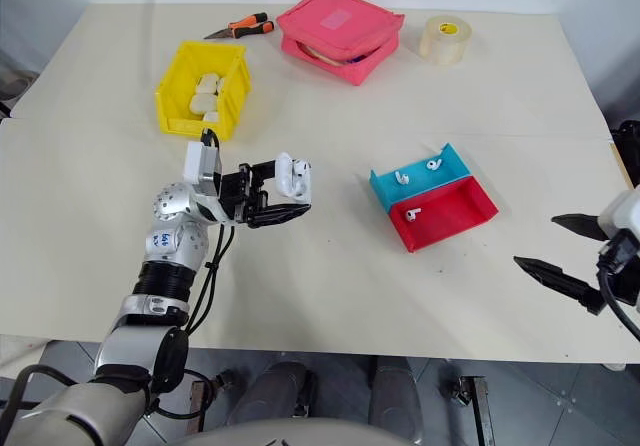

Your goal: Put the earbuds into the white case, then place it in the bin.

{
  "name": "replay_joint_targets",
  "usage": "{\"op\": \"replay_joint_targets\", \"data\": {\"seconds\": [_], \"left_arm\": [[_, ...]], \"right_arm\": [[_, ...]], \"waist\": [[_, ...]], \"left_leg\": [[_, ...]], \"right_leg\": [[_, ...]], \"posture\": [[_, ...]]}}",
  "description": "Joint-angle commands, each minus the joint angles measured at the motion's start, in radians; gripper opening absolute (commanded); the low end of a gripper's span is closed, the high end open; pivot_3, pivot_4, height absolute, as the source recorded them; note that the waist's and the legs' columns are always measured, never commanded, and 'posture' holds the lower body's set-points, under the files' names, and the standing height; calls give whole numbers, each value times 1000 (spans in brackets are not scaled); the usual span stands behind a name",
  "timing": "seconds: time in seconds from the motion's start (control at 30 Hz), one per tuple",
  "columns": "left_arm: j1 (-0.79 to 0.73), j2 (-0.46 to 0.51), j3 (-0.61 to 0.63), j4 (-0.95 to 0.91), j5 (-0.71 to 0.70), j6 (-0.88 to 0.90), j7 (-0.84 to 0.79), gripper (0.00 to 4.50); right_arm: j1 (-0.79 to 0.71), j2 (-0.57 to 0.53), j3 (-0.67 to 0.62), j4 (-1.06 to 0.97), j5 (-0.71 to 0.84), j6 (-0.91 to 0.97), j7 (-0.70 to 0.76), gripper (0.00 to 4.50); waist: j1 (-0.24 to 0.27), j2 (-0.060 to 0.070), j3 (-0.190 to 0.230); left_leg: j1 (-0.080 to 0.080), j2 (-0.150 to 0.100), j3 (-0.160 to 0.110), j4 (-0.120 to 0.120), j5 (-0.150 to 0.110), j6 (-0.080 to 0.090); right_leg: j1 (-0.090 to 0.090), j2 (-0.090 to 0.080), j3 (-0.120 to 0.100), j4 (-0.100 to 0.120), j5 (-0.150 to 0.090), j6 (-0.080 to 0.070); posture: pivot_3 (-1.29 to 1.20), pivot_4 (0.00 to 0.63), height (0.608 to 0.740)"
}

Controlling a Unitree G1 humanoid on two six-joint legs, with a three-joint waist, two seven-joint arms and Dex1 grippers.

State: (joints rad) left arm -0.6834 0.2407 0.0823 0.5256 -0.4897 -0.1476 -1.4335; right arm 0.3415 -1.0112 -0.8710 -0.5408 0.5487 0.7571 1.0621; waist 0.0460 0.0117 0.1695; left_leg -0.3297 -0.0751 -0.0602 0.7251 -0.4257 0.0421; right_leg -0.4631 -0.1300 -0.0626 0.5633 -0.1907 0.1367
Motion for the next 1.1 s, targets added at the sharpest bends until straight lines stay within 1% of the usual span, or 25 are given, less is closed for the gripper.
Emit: {"op": "replay_joint_targets", "data": {"seconds": [0.03, 0.2, 0.27, 0.37, 0.5, 0.6, 0.7, 0.8, 0.87, 0.9, 1.1], "left_arm": [[-17, 2, 18, 0, -13, -23, 6, 2779], [-21, 3, 27, 2, -10, -35, 21, 2779], [-15, 5, 29, -6, -10, -35, 24, 2779], [-4, 7, 32, -22, -9, -39, 38, 2779], [23, 9, 31, -58, -12, -39, 56, 2779], [39, 9, 31, -78, -13, -39, 72, 2779], [66, 14, 32, -111, -15, -38, 87, 2779], [87, 19, 35, -137, -18, -35, 102, 2779], [98, 23, 37, -143, -20, -37, 104, 2779], [103, 24, 38, -143, -20, -39, 103, 2779], [130, 23, 40, -169, -22, -41, 117, 2779]], "right_arm": [[-33, 9, -9, -37, 17, -28, -15, 4456], [-145, -8, 125, -30, 28, -39, -74, 4456], [-224, -27, 221, 3, 5, -54, -100, 4456], [-397, -59, 425, 84, -43, -67, -131, 4456], [-680, -48, 685, 244, -138, -87, -139, 4456], [-812, -31, 801, 338, -190, -125, -101, 4456], [-957, 2, 938, 484, -280, -168, -64, 4456], [-1072, 47, 1033, 625, -369, -235, -40, 3856], [-1123, 69, 1076, 694, -414, -294, -11, 3140], [-1147, 78, 1099, 725, -433, -317, 10, 2850], [-1287, 159, 1197, 920, -549, -394, 73, 2850]], "waist": [[1, 0, 0], [0, 0, 0], [-1, 0, 0], [-8, 0, 0], [-19, 0, 0], [-21, 0, 0], [-25, 0, 0], [-24, 0, 0], [-25, 0, 0], [-26, 0, 0], [-32, 1, 0]], "left_leg": [[0, 0, 0, 0, 0, 0], [1, 1, 0, 0, 0, 0], [1, 0, 1, 0, 0, 0], [2, 0, 1, 0, 0, 0], [1, 1, 1, -1, 0, 0], [0, 1, 1, -1, 0, 0], [-1, 1, 0, -1, 0, 0], [-2, 0, -1, -1, 0, 0], [-2, 0, -1, 0, 0, 0], [-2, 0, -1, 0, 0, 0], [-3, 1, -1, 0, 0, 0]], "right_leg": [[0, 0, 0, 0, 0, 0], [0, 0, 1, 1, 0, 0], [0, 0, 1, 1, 0, 0], [0, 0, 1, 1, 0, 0], [0, 0, 1, 0, 0, -1], [-1, 0, 1, -1, 0, -1], [-1, 0, -1, -3, 0, 0], [-2, 0, -1, -3, 0, 0], [-2, 0, -2, -3, 1, 0], [-2, 0, -2, -3, 1, 0], [-2, 0, -2, -3, 1, 0]], "posture": [[0, 150, 740], [0, 150, 740], [0, 150, 740], [0, 150, 740], [0, 150, 740], [0, 150, 740], [0, 150, 740], [0, 150, 740], [0, 150, 740], [0, 150, 740], [0, 150, 740]]}}
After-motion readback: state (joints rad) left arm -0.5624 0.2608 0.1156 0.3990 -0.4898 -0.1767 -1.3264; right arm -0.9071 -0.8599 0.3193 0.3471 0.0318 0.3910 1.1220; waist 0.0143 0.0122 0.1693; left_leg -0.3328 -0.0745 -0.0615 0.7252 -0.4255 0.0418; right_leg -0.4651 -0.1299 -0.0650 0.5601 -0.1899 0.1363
